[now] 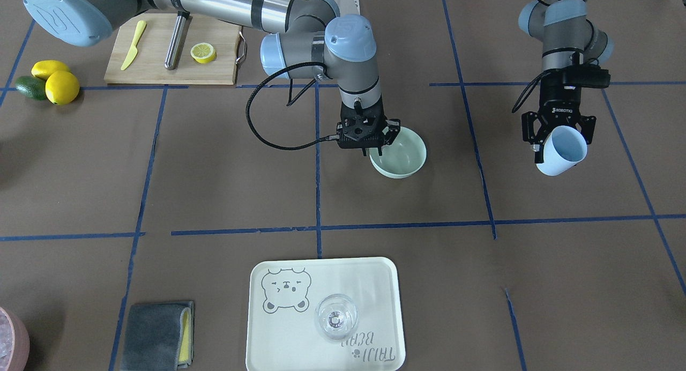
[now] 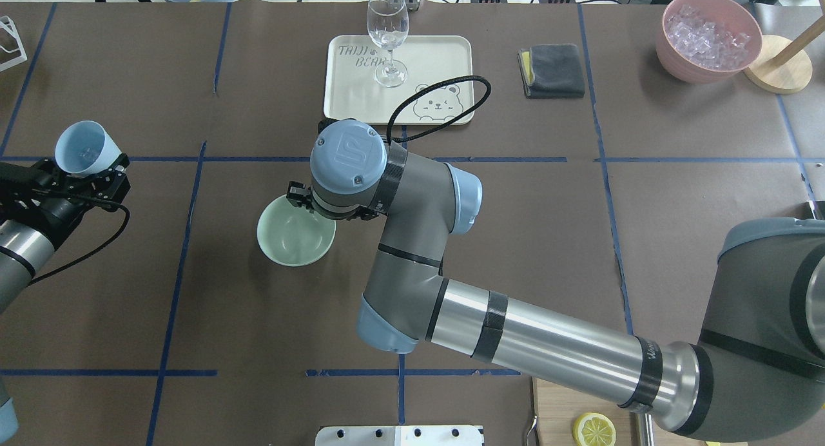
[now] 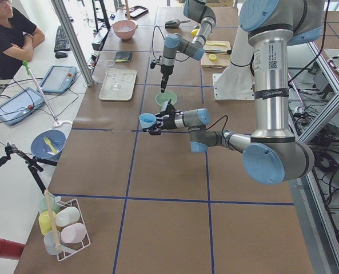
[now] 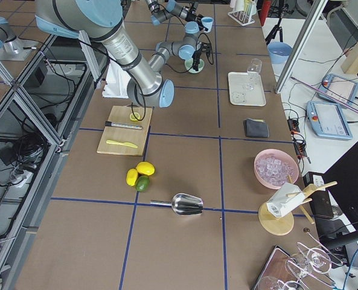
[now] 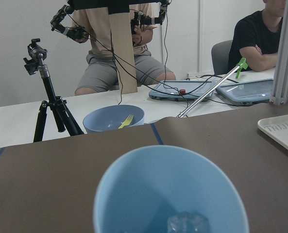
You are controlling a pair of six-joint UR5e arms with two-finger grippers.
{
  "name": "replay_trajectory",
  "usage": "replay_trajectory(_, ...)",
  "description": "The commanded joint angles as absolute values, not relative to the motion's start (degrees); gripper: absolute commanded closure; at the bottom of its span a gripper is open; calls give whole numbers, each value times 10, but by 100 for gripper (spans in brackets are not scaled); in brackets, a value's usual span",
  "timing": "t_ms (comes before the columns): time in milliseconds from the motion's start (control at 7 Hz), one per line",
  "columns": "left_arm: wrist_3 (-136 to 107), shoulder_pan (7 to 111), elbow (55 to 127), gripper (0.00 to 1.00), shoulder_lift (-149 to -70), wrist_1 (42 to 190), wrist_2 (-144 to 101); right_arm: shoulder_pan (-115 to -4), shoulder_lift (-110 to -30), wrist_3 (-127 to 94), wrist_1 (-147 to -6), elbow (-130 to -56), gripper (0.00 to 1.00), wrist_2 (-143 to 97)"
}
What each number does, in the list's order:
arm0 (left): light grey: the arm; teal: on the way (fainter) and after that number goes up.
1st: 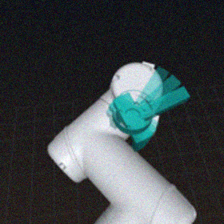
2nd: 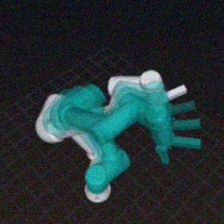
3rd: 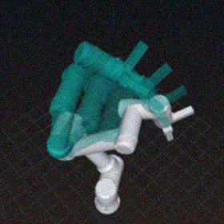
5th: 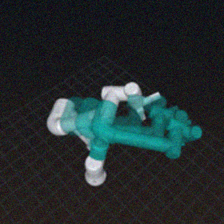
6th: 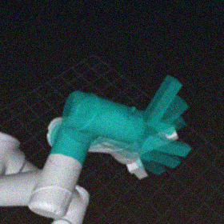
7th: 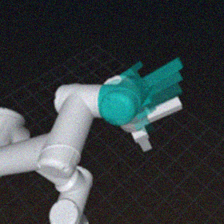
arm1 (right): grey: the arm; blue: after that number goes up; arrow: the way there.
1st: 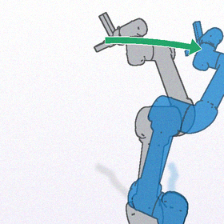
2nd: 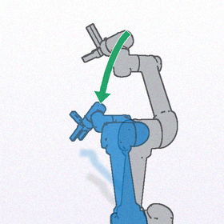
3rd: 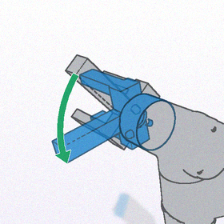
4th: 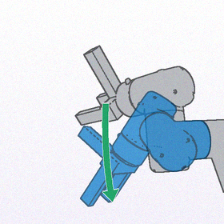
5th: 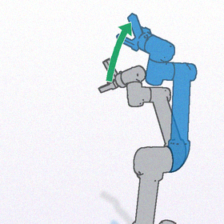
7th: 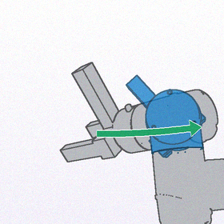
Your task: Pour ice into bowl
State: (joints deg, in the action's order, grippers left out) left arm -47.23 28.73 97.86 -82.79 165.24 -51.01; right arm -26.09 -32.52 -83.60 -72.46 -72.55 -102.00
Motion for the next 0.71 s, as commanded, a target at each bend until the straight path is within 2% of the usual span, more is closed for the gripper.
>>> replay_trajectory(0, -457, 280, 993, 100, -856, 1574, -478, -305, -337, -833, -729, -740, 0, -1095)
replay_trajectory(286, -457, 224, 1057, 100, -917, 1333, -406, -333, -452, -798, -729, -855, 0, -1116)
replay_trajectory(571, -457, 165, 1080, 100, -940, 1222, -363, -359, -531, -750, -728, -913, 0, -1145)
